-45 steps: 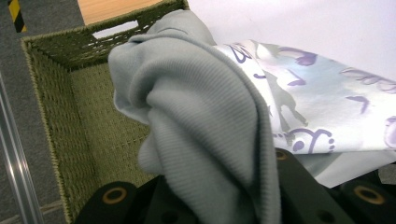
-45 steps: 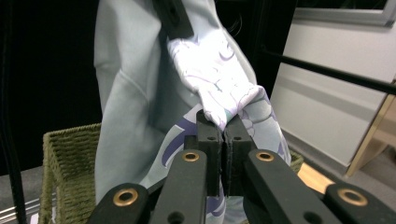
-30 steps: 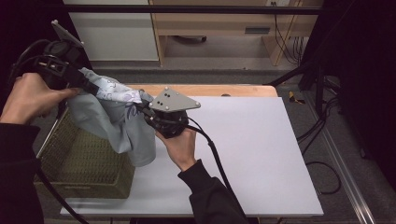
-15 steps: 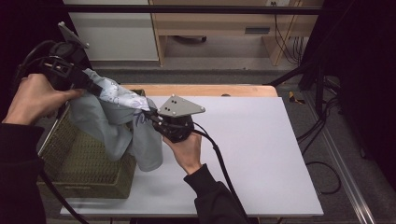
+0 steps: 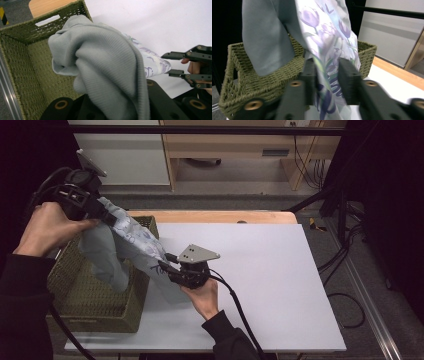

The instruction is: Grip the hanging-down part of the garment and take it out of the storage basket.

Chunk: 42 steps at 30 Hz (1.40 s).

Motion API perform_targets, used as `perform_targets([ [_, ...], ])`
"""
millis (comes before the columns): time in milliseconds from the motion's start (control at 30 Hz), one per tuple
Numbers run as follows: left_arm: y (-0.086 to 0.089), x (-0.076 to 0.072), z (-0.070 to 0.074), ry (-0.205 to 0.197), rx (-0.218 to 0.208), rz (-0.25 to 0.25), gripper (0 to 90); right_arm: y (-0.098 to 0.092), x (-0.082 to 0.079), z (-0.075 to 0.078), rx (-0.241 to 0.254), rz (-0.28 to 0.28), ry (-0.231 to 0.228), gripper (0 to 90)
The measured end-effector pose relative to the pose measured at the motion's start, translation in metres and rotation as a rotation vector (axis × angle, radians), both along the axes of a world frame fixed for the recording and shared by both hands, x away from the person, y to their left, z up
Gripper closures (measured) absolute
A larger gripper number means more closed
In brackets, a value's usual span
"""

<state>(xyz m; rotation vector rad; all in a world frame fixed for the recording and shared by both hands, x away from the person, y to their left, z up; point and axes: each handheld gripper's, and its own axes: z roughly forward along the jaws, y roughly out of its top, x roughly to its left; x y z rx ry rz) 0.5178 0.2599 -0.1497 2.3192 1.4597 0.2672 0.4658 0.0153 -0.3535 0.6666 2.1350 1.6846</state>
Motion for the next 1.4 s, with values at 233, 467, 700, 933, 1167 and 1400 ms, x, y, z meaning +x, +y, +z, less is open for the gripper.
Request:
perform_targets([
  [233,-0.001,0.001,-0.003,-0.004,0.0,-0.001,81.2,-0.017,-0.011,-0.012,0.038,-0.018,-0.022,25.2],
  [467,-0.002,0.002,-0.004,-0.002,-0.003,-0.006,81.1,-0.052,-0.016,-0.011,0.125,-0.105,-0.021,11.0],
  [700,0.0,0.002,-0.006,-0.006,-0.013,-0.008,81.1,-0.087,-0.019,-0.014,0.149,-0.227,-0.057,6.9],
  [933,0.002,0.002,-0.008,0.003,-0.017,-0.012,81.1,-0.114,-0.026,-0.016,0.134,-0.293,-0.064,5.1],
  [1167,0.002,0.003,-0.009,0.009,-0.019,-0.009,81.1,-0.144,-0.037,-0.026,0.126,-0.335,-0.066,4.4],
  [1400,0.002,0.004,-0.01,0.012,-0.014,-0.013,81.1,-0.174,-0.051,-0.039,0.125,-0.389,-0.057,4.2],
])
